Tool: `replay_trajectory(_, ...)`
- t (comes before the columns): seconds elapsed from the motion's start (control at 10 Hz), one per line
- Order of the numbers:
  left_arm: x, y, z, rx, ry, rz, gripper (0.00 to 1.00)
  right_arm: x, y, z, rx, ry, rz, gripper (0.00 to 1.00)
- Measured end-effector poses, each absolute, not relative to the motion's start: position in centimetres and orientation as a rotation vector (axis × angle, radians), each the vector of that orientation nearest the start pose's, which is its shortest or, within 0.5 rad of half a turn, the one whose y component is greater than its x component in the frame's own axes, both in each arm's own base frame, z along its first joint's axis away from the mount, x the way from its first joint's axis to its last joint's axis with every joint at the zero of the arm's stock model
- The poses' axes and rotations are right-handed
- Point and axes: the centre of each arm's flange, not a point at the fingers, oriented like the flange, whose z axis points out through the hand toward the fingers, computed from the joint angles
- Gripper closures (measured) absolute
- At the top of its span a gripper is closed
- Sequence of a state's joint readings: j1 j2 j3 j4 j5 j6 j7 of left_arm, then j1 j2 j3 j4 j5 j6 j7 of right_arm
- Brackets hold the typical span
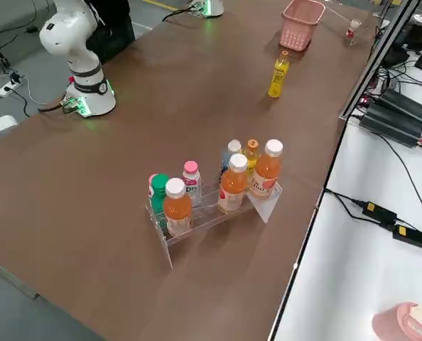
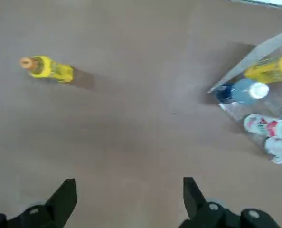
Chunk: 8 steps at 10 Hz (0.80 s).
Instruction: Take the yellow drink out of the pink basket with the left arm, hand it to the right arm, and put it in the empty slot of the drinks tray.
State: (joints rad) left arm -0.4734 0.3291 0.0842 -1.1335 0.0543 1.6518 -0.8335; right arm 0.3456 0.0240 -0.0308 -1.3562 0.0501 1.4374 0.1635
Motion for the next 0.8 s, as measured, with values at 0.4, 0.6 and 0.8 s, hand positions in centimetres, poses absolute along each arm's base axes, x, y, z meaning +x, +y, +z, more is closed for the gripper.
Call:
replay_trajectory(0.4, 61.9, -10.5, 67.0, -3.130, -0.593, -0.211, 0.00, 48.5, 33.8, 63.0, -3.190, -0.040, -0.025, 0.01)
replay_trajectory(0.6, 61.9, -7.7, 67.0, -3.126, -0.534, -0.186, 0.00, 48.1, 39.0, 59.8, -3.191, -0.045, -0.082, 0.01)
replay_trajectory(0.8, 61.8, -7.8, 66.5, -3.124, -0.526, -0.152, 0.00, 49.7, 39.7, 58.5, -3.160, -0.037, -0.138, 0.01)
